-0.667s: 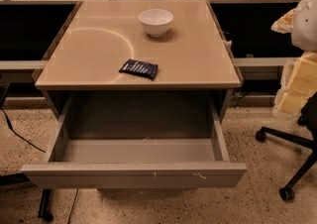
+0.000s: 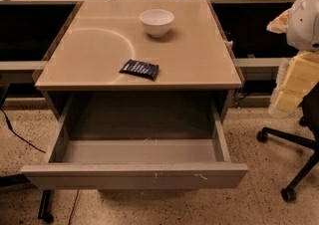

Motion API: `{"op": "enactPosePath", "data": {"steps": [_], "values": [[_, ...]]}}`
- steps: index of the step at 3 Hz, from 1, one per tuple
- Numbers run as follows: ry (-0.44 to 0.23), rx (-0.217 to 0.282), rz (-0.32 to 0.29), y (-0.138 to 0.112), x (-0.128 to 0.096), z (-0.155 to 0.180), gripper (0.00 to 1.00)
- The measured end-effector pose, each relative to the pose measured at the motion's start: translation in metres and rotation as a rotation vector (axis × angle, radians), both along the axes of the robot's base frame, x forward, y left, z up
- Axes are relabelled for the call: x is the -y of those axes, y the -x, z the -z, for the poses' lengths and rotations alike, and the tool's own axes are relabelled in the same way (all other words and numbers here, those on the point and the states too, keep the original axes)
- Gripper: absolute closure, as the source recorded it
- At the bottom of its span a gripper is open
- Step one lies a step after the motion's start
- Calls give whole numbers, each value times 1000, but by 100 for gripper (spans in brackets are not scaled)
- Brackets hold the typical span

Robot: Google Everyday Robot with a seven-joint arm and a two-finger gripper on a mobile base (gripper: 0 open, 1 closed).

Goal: Place rxbar blueberry into top drawer

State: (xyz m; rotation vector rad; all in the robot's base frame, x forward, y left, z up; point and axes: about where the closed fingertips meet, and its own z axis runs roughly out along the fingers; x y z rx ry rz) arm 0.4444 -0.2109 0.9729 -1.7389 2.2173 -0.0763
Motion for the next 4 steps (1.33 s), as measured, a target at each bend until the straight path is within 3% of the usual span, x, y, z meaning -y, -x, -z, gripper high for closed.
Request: {"op": "enactPosePath", "data": {"steps": [1,3,4], "values": [[-75,-38,-60,-30,-27,19,0],[-174,-172,-245,-107,-116,72,0],[-216,-234,-310,-132,-158,99,0]]}}
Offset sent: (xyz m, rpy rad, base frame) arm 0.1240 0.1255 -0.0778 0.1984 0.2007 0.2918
